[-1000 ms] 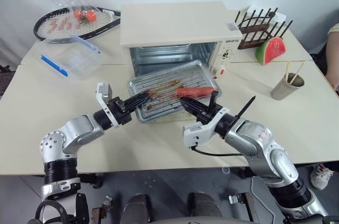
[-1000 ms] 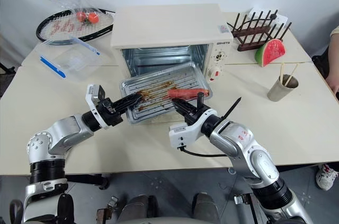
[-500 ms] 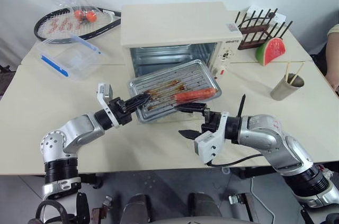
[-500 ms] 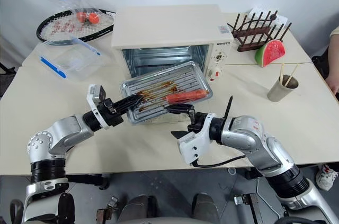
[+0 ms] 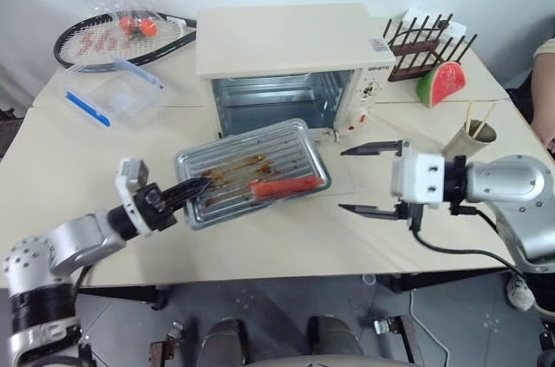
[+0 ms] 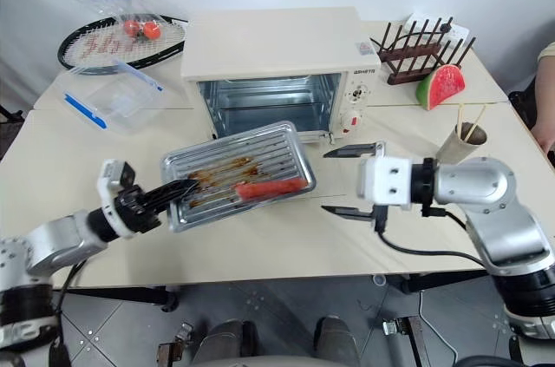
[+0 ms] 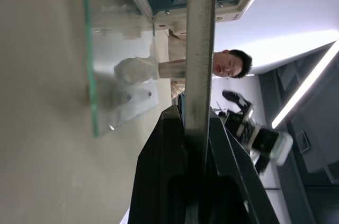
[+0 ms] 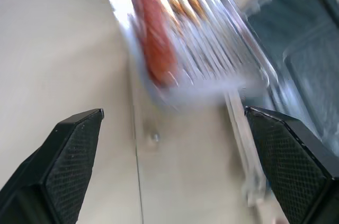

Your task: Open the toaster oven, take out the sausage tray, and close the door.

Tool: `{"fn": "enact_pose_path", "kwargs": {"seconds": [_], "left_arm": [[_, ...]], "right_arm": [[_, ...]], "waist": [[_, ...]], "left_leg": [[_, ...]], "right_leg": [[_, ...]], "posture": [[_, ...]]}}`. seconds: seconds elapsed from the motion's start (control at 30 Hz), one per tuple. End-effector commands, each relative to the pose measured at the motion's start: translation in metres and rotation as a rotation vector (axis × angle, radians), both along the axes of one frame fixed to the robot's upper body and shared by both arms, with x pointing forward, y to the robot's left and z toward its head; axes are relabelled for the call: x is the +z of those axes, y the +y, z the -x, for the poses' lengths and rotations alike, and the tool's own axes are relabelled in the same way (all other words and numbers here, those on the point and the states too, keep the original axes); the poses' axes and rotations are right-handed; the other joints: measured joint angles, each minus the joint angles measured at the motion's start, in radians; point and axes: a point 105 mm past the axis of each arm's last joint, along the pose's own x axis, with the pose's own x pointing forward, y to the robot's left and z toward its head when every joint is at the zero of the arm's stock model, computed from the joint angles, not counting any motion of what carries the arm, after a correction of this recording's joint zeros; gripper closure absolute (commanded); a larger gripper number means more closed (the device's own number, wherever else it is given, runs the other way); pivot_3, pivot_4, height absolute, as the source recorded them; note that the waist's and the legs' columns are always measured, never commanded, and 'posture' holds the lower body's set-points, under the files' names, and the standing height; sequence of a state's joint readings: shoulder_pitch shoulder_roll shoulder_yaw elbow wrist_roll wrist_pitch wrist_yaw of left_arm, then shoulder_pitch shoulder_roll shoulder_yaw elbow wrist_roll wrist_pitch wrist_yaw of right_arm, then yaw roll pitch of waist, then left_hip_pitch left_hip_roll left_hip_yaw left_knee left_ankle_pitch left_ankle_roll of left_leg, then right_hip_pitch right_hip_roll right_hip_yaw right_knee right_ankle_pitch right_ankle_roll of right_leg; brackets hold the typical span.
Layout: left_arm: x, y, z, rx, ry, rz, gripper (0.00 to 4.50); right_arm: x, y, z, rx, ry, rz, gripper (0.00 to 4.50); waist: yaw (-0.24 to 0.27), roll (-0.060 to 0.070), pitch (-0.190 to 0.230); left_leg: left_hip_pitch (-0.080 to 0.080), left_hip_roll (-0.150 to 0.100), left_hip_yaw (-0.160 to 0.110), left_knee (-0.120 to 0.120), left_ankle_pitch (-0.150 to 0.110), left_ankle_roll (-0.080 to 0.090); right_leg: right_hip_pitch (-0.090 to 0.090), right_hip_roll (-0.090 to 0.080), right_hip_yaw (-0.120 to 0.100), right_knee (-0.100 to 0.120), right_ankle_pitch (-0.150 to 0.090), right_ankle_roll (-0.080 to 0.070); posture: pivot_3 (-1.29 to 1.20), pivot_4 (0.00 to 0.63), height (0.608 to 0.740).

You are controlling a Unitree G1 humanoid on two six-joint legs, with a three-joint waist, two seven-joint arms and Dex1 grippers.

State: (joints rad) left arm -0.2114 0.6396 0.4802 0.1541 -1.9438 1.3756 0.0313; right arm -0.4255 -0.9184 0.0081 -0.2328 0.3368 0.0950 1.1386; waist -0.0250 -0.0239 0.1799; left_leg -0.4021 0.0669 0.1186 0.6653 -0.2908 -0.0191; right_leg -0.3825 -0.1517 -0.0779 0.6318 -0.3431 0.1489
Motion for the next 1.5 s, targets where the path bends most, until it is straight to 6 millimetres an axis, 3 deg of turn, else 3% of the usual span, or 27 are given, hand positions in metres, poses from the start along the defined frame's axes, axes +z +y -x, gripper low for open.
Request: {"fn": "enact_pose_path", "kwargs": {"seconds": [0.03, 0.23, 0.5, 0.67, 0.87, 0.93, 0.97, 1.07, 1.3, 1.5], "left_arm": [[0.012, 0.011, 0.02, 0.037, -0.086, 0.021, 4.5], [0.003, 0.023, 0.052, 0.237, -0.123, 0.022, 4.5], [0.004, 0.047, 0.073, 0.558, -0.156, 0.041, 4.5], [0.002, 0.067, 0.085, 0.753, -0.139, 0.063, 4.5], [-0.009, 0.083, 0.094, 0.836, -0.09, 0.075, 4.5], [-0.012, 0.086, 0.095, 0.845, -0.079, 0.075, 4.5], [-0.012, 0.087, 0.094, 0.851, -0.079, 0.081, 4.5], [-0.015, 0.092, 0.095, 0.866, -0.066, 0.088, 4.5], [-0.02, 0.101, 0.098, 0.852, -0.033, 0.06, 4.5], [-0.025, 0.099, 0.096, 0.827, -0.006, 0.065, 4.5]], "right_arm": [[0.007, -0.025, -0.008, -0.066, 0.039, -0.009, 0.03], [-0.02, -0.05, -0.03, -0.142, 0.112, 0.01, 0.03], [-0.046, -0.05, -0.054, -0.177, 0.11, 0.02, 0.03], [-0.071, -0.037, -0.056, -0.136, 0.174, 0.029, 1.67], [-0.08, -0.025, -0.058, -0.102, 0.184, -0.013, 3.68], [-0.078, -0.021, -0.061, -0.1, 0.179, -0.041, 4.38], [-0.077, -0.02, -0.061, -0.097, 0.179, -0.05, 4.45], [-0.067, -0.015, -0.06, -0.08, 0.175, -0.103, 4.45], [-0.017, -0.006, -0.059, -0.052, 0.135, -0.213, 4.45], [0.017, 0.003, -0.07, -0.047, 0.078, -0.28, 4.45]], "waist": [[0.0, 0.0, 0.0], [-0.002, 0.0, 0.0], [0.0, 0.001, 0.001], [-0.001, 0.001, 0.001], [-0.001, 0.001, 0.001], [-0.002, 0.001, 0.001], [-0.002, 0.001, 0.001], [-0.002, 0.001, 0.001], [-0.002, 0.001, 0.001], [-0.002, 0.001, 0.001]], "left_leg": [[0.0, 0.0, 0.0, 0.0, 0.0, 0.0], [0.0, 0.0, 0.001, -0.001, -0.001, 0.0], [0.001, 0.0, 0.001, 0.001, -0.001, 0.0], [0.002, 0.0, 0.001, 0.001, -0.001, 0.0], [0.002, 0.0, 0.0, 0.002, -0.001, 0.001], [0.002, 0.0, 0.0, 0.002, -0.001, 0.001], [0.002, 0.0, 0.0, 0.002, -0.001, 0.001], [0.002, 0.0, 0.0, 0.002, -0.002, 0.001], [0.002, 0.0, 0.0, 0.001, -0.002, 0.001], [0.002, 0.001, 0.0, 0.001, -0.003, 0.001]], "right_leg": [[0.0, 0.0, 0.0, -0.001, 0.0, 0.0], [0.0, 0.0, 0.001, -0.004, 0.0, 0.0], [0.001, 0.0, 0.001, -0.006, 0.0, -0.001], [0.003, 0.0, 0.0, -0.007, 0.0, -0.001], [0.005, 0.0, 0.0, -0.007, 0.0, -0.001], [0.005, 0.0, 0.0, -0.007, 0.0, -0.001], [0.005, 0.0, 0.0, -0.007, 0.0, -0.001], [0.005, 0.0, 0.0, -0.008, 0.0, -0.001], [0.004, 0.0, 0.0, -0.008, 0.0, -0.001], [0.004, 0.0, 0.0, -0.008, 0.0, -0.001]], "posture": [[0.0, 0.15, 0.74], [0.0, 0.15, 0.74], [0.0, 0.15, 0.74], [0.0, 0.15, 0.74], [0.0, 0.15, 0.74], [0.0, 0.15, 0.74], [0.0, 0.15, 0.74], [0.0, 0.15, 0.74], [0.0, 0.15, 0.74], [0.0, 0.15, 0.74]]}}
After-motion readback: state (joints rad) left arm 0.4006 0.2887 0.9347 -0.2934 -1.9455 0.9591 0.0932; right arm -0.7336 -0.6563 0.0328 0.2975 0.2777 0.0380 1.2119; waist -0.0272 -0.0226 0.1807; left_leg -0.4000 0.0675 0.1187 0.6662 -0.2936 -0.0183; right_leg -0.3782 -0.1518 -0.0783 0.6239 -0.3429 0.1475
